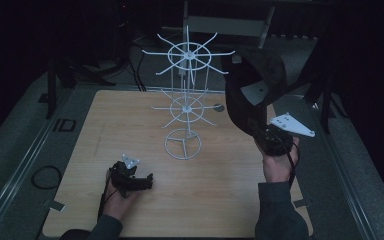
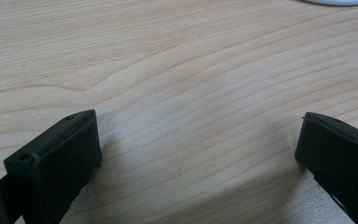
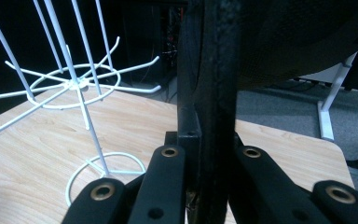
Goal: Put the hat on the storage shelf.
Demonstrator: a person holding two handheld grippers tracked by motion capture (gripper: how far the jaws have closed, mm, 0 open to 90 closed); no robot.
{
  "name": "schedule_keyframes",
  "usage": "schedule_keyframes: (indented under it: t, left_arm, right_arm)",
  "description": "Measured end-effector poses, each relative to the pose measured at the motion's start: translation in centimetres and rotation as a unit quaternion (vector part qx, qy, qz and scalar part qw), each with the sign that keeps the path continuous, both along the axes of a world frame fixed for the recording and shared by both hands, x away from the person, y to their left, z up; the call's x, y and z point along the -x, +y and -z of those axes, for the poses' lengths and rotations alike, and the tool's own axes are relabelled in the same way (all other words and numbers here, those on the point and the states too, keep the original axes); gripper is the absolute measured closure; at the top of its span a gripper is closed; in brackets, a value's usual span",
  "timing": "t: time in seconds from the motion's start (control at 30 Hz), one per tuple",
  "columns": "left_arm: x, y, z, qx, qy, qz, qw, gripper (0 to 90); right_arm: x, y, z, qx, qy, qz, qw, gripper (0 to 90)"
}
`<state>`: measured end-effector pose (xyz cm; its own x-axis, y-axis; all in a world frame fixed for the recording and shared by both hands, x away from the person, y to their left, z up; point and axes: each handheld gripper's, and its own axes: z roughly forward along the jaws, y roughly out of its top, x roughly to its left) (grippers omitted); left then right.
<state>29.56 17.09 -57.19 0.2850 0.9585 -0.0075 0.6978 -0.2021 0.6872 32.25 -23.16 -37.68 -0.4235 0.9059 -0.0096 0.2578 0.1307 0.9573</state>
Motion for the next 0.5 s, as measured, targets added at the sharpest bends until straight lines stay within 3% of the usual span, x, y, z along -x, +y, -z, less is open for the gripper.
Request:
schedule_keyframes:
  t: [0.5]
  left_arm:
    - [0.0, 0.0, 0.0, 0.0, 0.0, 0.0, 1.0, 0.1]
  right_arm:
    - [0.67, 0.45, -0.88, 0.003, -0.018, -0.002, 0.9998, 86.4]
